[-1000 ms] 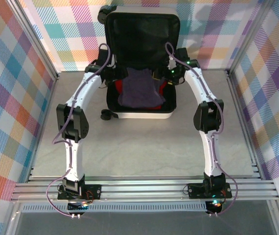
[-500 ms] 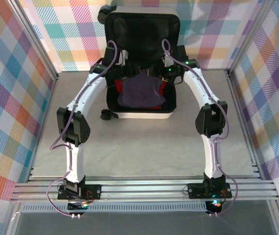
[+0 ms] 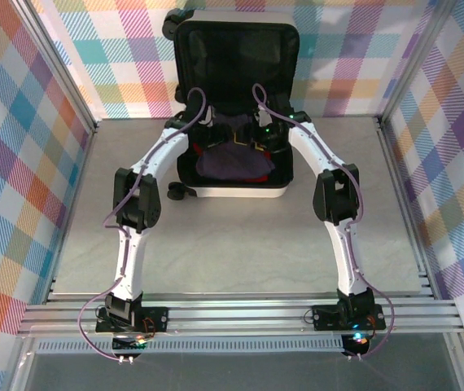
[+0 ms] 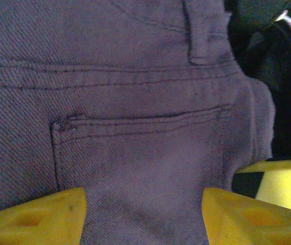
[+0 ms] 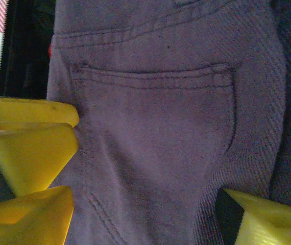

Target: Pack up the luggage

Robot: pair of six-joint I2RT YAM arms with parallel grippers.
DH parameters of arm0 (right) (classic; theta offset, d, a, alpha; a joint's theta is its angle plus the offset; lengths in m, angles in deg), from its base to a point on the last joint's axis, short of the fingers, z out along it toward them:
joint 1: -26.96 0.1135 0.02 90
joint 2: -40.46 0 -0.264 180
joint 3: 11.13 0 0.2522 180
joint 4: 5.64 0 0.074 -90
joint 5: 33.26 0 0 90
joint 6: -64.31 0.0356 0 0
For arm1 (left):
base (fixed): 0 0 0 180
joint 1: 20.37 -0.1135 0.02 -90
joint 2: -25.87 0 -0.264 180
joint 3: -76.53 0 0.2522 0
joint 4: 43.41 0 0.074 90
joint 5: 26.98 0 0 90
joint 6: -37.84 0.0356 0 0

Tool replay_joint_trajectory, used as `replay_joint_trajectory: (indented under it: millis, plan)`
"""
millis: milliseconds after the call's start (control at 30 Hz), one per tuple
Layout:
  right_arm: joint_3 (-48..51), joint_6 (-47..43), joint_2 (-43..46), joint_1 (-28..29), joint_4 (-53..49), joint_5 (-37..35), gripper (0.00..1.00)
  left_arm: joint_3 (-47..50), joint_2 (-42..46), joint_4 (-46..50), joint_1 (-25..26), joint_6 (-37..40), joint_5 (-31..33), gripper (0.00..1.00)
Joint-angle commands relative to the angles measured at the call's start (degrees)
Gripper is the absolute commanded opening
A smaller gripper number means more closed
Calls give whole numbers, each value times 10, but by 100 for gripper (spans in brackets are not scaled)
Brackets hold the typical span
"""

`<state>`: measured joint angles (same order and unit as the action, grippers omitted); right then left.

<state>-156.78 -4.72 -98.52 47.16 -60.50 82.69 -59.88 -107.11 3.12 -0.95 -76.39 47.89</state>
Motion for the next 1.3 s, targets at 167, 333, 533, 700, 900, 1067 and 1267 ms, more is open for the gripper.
replay_joint_trajectory:
  millis: [167, 333, 533, 700, 900, 1067, 1267]
  plan:
    - [37, 28, -37, -24, 14, -37, 73, 24, -27, 3, -15, -15, 30, 61]
    - [53, 40, -55, -39, 23, -36, 73, 28, -50, 6, -20, -17, 28, 61]
    - [52, 34, -62, -41, 23, -15, 72, 30, -55, 1, -22, -11, 19, 60]
    - [47, 23, -29, -40, 26, 1, 72, 27, -23, -6, -22, -4, 6, 60]
    - [48, 4, 39, -39, 11, -1, 72, 66, 61, -21, -18, 8, -8, 60]
    - [118, 2, 96, -27, 42, -3, 72, 156, 129, -58, -10, 10, -8, 61]
    - [209, 12, 129, -13, 92, -2, 72, 238, 165, -94, -1, 0, -9, 61]
